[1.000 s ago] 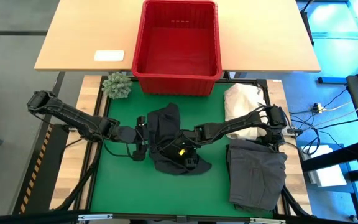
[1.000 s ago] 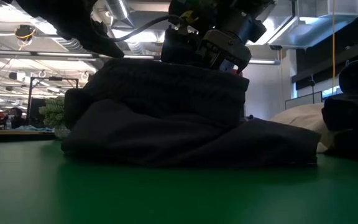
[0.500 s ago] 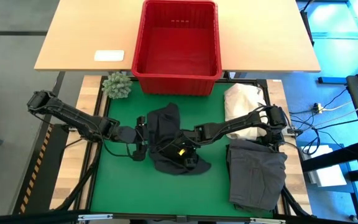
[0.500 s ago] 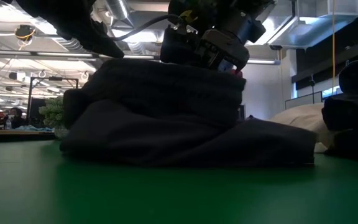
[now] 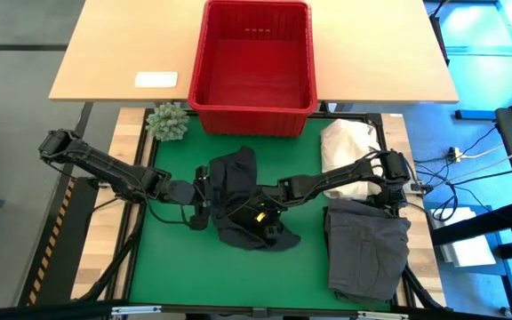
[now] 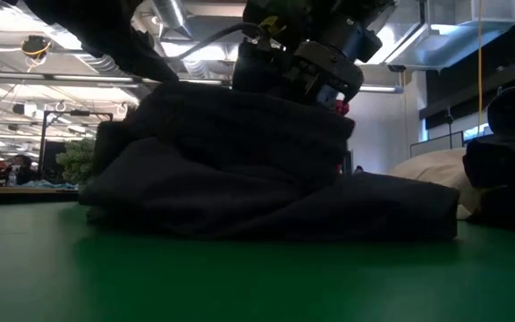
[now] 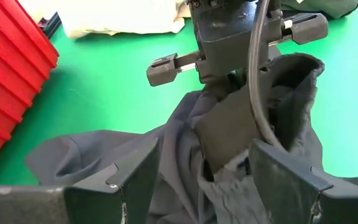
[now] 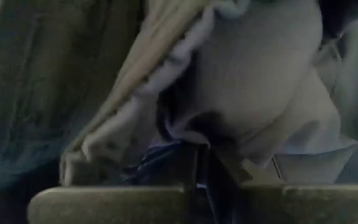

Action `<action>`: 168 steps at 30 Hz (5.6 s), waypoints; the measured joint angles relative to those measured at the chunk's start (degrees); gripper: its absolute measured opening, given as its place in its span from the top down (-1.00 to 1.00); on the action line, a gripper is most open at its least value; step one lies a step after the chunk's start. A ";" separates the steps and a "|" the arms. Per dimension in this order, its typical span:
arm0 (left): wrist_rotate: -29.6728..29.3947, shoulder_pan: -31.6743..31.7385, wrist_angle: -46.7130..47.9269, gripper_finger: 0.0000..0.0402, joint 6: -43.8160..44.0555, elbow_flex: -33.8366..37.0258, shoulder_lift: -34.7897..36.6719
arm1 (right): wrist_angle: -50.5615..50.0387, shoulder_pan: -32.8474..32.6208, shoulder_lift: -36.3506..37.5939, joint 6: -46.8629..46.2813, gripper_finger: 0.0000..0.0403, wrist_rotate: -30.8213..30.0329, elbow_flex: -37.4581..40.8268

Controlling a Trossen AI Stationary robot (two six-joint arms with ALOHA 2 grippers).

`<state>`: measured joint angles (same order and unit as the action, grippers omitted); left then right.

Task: Fold laundry
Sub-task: Fold the gray short

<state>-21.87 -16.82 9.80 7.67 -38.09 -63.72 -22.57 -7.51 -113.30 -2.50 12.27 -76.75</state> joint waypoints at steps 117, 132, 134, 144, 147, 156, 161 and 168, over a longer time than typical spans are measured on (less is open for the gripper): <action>4.52 8.87 -2.88 0.22 4.43 -5.18 -17.22 | -26.84 -11.26 -4.82 -1.39 -0.25 -29.41 -9.77; 9.97 15.30 -10.85 0.22 8.51 -5.18 -22.25 | -26.57 -11.23 -4.81 -2.16 -0.25 -31.15 -9.77; 11.64 16.17 -10.91 0.22 8.53 -5.18 -22.42 | -26.57 -11.23 -4.81 -2.16 -0.25 -31.32 -9.77; 16.45 16.44 -11.42 0.22 9.80 -5.22 -26.53 | -26.50 -11.23 -4.81 -2.16 -0.25 -32.87 -9.77; 16.42 16.95 -12.22 0.22 9.87 -5.22 -27.92 | -26.35 -11.23 -4.81 -2.25 -0.25 -33.99 -9.77; 7.52 16.82 -12.19 0.38 7.15 -5.22 -28.57 | -25.11 -11.21 -4.79 -3.44 -0.25 -35.38 -9.77; 6.80 14.39 -11.09 0.89 3.62 -6.57 -28.52 | -25.17 -11.21 -4.79 -3.51 -0.25 -35.34 -9.77; -5.35 6.20 2.09 0.98 2.93 -12.65 -24.54 | -31.35 -11.10 -4.76 -12.70 -0.25 -41.18 -9.77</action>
<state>-27.22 -10.62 11.89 10.60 -50.73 -88.27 -53.92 -18.61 -118.06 -15.20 -28.92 -86.52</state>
